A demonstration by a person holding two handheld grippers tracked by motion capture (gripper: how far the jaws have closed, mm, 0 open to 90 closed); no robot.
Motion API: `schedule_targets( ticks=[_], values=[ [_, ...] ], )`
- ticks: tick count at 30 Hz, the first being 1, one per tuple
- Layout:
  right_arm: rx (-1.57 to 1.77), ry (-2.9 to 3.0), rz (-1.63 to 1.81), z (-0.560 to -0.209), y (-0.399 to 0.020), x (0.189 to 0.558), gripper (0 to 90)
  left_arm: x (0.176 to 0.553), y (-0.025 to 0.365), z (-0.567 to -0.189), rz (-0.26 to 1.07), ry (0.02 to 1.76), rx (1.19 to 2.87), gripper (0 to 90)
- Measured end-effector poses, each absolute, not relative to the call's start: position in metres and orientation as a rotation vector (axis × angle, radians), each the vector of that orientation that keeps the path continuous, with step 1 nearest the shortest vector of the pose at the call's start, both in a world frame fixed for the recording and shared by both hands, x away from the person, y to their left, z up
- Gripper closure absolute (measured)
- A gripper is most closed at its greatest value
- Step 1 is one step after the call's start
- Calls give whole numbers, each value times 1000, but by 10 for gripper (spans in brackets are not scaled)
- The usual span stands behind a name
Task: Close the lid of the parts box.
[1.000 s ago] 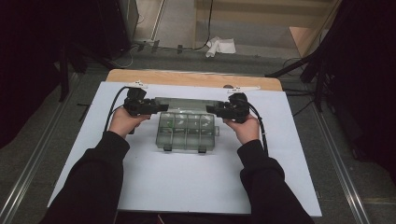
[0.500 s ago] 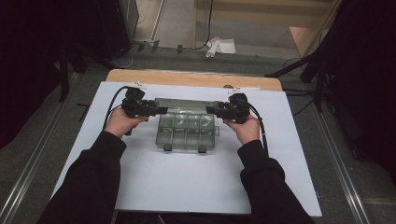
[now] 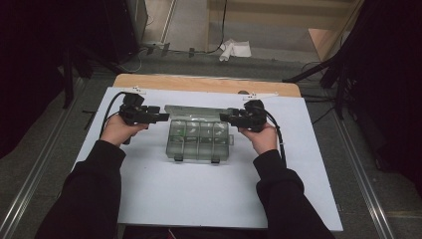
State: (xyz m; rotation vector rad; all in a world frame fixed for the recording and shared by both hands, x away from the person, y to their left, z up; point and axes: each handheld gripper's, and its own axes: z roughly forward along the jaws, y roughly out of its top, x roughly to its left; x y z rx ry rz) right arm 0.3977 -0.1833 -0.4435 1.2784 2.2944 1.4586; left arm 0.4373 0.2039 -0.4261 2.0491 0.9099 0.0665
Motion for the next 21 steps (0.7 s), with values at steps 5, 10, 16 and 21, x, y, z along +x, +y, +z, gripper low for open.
schedule_targets(
  ticks=[5,10,16,21],
  values=[
    [1279,2293,1460,-444,-183,397,506,439,214,-426,59,947,2047,368],
    [1273,2292,1460,-444,-182,397,500,442,220,-420,80,1008,2027,367],
    [1255,2303,1449,-444,-180,395,491,440,214,-408,158,1018,2035,395],
    [1250,2316,1445,-444,-180,393,481,441,210,-403,164,1003,2028,437]
  ],
)
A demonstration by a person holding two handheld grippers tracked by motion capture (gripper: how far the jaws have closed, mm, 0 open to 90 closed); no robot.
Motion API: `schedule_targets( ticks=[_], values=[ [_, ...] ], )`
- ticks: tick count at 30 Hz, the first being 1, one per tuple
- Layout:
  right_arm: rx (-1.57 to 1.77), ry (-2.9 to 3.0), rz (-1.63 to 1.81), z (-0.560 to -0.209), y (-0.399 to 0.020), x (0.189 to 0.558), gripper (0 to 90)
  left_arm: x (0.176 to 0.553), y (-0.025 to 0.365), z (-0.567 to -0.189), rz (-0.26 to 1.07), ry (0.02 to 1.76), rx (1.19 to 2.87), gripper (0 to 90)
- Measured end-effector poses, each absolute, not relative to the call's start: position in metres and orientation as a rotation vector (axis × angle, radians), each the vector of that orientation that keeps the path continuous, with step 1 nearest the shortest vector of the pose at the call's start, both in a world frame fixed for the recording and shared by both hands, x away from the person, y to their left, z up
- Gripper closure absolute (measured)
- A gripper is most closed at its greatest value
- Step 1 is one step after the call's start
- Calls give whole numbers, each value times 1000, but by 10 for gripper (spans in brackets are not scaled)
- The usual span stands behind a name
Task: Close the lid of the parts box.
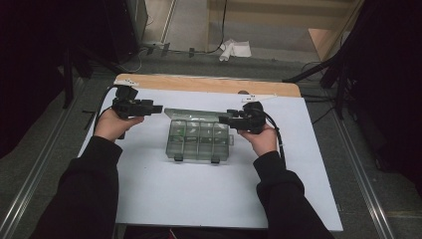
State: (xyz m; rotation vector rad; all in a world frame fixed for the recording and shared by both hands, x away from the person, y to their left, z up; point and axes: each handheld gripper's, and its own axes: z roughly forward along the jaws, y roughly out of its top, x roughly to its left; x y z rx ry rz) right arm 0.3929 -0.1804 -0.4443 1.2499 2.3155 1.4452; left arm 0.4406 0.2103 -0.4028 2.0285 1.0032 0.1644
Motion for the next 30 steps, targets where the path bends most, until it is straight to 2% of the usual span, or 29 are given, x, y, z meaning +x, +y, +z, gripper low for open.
schedule_targets(
  ticks=[5,9,12,17,20,22,30],
  values=[
    [1234,2320,1443,-445,-180,390,457,440,206,-398,140,989,1999,526],
    [1230,2317,1448,-446,-179,388,432,439,198,-394,108,952,2004,631],
    [1223,2319,1453,-446,-179,386,414,438,191,-394,101,930,2019,671],
    [1220,2324,1468,-446,-181,385,336,437,179,-395,54,880,2066,824],
    [1232,2328,1465,-446,-182,384,322,438,176,-398,13,856,2084,833],
    [1237,2339,1462,-448,-182,385,308,438,175,-399,8,852,2096,870],
    [1269,2369,1412,-450,-183,385,293,438,177,-399,1,848,2082,869]
  ],
)
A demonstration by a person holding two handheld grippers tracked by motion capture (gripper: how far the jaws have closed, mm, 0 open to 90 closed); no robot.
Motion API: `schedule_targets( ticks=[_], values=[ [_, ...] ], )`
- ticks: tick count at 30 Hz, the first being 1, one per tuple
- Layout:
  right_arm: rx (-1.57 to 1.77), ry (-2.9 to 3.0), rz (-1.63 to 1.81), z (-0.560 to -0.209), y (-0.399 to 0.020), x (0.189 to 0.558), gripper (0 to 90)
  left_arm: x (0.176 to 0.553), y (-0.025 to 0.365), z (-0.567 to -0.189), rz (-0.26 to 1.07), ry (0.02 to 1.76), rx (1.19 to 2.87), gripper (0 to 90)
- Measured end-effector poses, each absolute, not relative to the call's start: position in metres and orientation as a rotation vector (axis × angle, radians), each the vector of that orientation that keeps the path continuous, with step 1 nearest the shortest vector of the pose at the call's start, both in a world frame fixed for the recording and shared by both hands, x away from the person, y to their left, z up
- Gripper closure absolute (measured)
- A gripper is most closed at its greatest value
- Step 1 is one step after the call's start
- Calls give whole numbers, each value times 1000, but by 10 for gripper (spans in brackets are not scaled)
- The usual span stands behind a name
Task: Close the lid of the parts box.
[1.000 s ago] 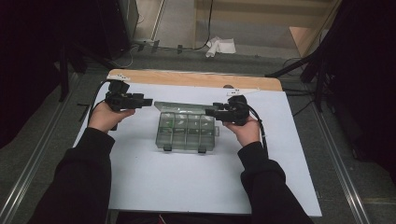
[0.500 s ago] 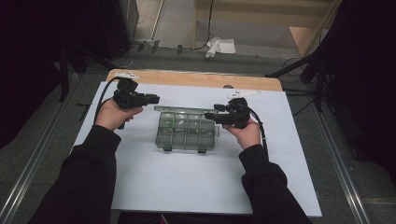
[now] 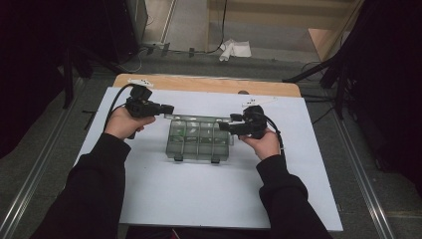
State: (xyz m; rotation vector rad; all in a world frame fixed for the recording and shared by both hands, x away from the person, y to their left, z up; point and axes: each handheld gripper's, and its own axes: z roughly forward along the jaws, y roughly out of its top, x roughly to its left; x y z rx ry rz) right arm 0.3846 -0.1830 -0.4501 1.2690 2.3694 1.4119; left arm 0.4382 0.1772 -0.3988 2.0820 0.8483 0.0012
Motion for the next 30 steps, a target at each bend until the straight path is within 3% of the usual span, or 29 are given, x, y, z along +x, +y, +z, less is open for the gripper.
schedule_targets(
  ticks=[13,22,30],
  values=[
    [1320,2351,1394,-450,-210,371,304,437,176,-403,1,827,2089,868],
    [1361,2309,1420,-445,-234,369,428,433,177,-404,8,824,2096,868],
    [1349,2296,1420,-434,-228,371,571,427,179,-406,5,820,2085,867]
  ],
)
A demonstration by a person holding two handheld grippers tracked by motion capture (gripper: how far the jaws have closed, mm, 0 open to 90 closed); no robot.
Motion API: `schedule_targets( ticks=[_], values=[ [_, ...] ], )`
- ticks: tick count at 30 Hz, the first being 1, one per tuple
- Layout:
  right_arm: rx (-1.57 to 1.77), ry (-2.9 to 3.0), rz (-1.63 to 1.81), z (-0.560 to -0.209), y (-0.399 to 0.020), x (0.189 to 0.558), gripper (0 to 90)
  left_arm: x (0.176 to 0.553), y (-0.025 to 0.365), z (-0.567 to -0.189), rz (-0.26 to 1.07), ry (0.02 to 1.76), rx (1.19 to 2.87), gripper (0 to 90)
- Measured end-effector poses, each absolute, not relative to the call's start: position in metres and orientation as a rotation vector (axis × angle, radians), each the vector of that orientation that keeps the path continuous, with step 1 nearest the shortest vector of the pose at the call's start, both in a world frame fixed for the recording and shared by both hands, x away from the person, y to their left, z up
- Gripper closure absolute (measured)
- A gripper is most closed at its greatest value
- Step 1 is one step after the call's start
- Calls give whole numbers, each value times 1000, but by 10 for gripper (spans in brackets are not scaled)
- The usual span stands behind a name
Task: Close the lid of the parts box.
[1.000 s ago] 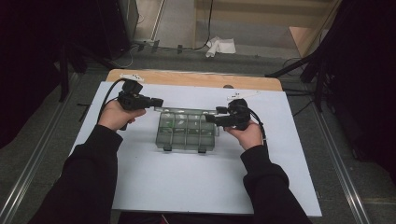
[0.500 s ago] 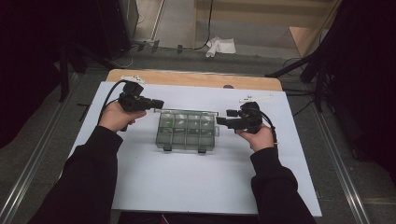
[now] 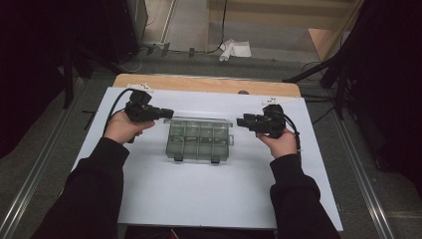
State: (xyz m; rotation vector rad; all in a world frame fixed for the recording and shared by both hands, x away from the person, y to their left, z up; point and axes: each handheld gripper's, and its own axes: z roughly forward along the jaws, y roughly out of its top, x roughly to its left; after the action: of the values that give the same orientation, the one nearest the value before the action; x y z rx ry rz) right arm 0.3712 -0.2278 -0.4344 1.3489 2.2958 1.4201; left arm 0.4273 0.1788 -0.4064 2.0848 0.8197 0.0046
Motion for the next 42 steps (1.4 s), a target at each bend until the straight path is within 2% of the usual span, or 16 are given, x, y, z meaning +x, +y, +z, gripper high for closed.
schedule_targets(
  ticks=[4,11,13,19,42],
  values=[
    [1344,2283,1429,-430,-225,372,644,425,180,-408,10,815,2085,866],
    [1321,2296,1476,-425,-215,374,842,421,181,-412,7,807,2098,866],
    [1323,2311,1501,-426,-212,374,872,420,181,-413,4,805,2098,866],
    [1304,2384,1504,-433,-201,378,899,418,180,-416,6,774,2108,865],
    [1290,2470,1440,-452,-189,381,885,419,182,-433,-1,747,2121,863]
  ],
)
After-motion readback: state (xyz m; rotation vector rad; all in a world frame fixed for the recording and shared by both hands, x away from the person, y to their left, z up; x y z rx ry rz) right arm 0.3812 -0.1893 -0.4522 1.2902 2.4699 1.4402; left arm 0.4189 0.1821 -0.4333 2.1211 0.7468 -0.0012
